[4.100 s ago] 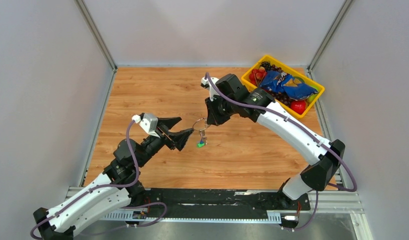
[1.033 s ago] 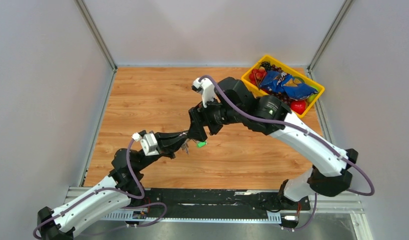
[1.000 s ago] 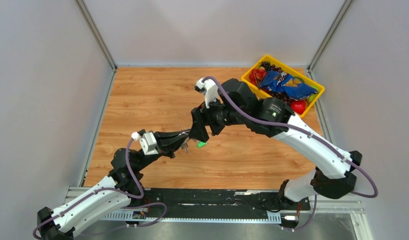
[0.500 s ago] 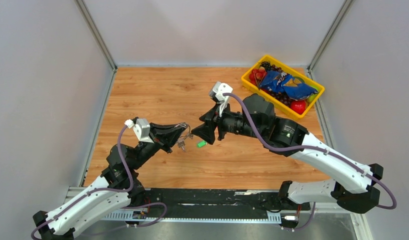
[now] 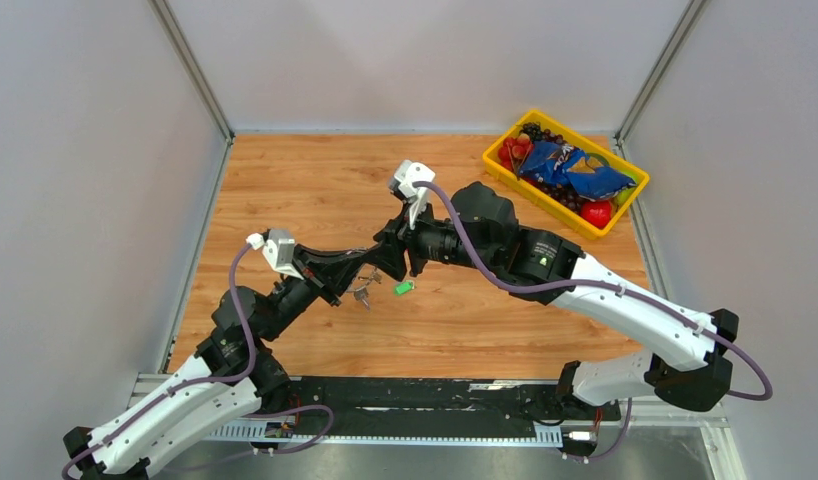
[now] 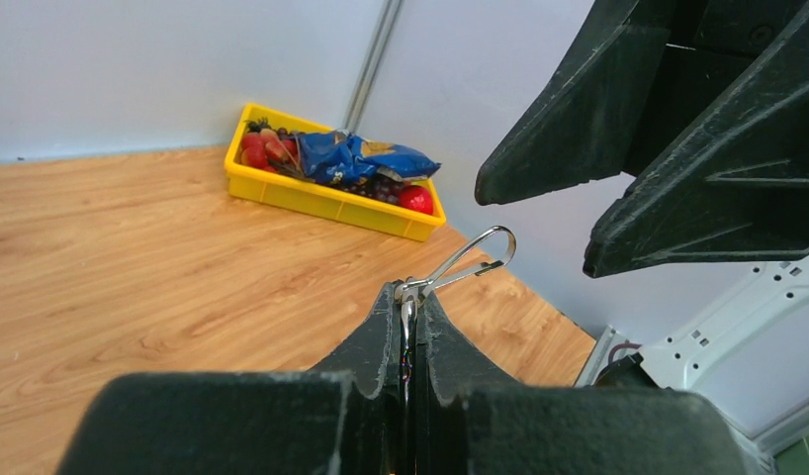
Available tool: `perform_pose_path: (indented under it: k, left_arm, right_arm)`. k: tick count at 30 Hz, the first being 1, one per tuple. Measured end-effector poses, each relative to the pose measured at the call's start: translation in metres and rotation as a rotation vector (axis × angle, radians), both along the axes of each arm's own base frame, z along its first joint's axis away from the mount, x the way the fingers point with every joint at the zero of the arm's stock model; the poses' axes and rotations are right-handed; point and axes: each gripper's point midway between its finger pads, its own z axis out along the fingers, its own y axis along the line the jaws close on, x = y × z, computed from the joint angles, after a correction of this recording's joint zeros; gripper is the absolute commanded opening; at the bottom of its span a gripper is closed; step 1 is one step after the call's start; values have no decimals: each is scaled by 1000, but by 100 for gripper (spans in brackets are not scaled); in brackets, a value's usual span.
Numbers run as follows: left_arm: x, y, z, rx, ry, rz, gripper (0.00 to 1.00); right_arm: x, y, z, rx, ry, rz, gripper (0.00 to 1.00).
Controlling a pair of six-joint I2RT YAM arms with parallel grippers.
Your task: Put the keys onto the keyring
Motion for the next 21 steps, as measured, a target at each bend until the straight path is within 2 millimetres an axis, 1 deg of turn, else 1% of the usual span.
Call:
perform_pose_path:
  k: [6, 11, 14, 21]
  left_arm:
    - [0, 1, -3, -4, 23, 4, 0]
    - [0, 2, -2, -8, 23, 4, 0]
    - [-1, 2, -1, -12, 22, 4, 0]
    - [-1, 3, 1, -19, 19, 5, 0]
  right_arm:
    - [3, 3, 0, 0, 22, -14, 39]
    - [3, 3, 7, 17, 24, -24, 34]
    - [3, 6, 8, 18, 26, -26, 34]
    - [7, 13, -7, -23, 50, -30, 29]
